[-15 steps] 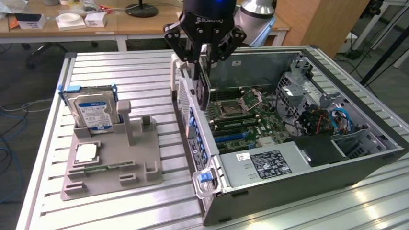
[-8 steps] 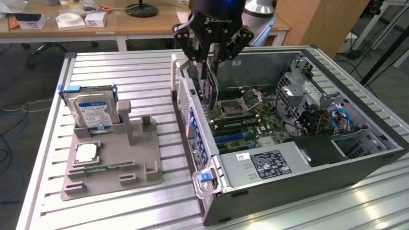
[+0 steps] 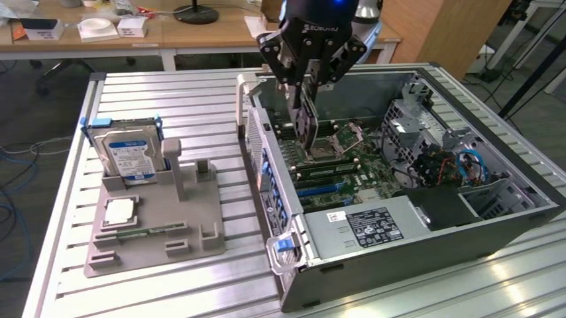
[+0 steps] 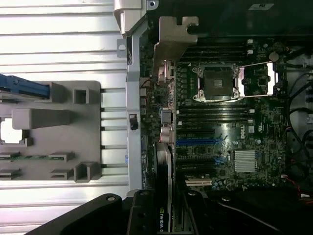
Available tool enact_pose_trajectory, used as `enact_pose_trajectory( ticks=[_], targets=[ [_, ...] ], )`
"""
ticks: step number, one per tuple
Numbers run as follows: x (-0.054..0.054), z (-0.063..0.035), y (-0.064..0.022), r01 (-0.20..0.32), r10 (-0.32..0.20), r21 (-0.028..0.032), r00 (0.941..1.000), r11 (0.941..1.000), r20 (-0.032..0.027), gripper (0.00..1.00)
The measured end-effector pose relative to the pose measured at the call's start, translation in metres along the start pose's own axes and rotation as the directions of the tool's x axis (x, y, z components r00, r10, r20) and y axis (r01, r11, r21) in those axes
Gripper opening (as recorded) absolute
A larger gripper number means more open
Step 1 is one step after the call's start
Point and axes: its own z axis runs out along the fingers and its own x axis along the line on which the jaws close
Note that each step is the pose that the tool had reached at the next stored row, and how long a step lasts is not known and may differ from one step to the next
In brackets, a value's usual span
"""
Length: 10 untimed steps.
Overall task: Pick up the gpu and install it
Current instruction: 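Pick up the gpu and move the gpu toward the slot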
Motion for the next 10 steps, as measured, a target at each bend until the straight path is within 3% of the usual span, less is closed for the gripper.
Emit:
enact_pose_trajectory(
  ticks=[10],
  targets=[
    [-0.026,0.0001,0.0015,0.013,-0.013,-0.0001,0.9999,0.9999,-0.0007,0.26]
  ],
)
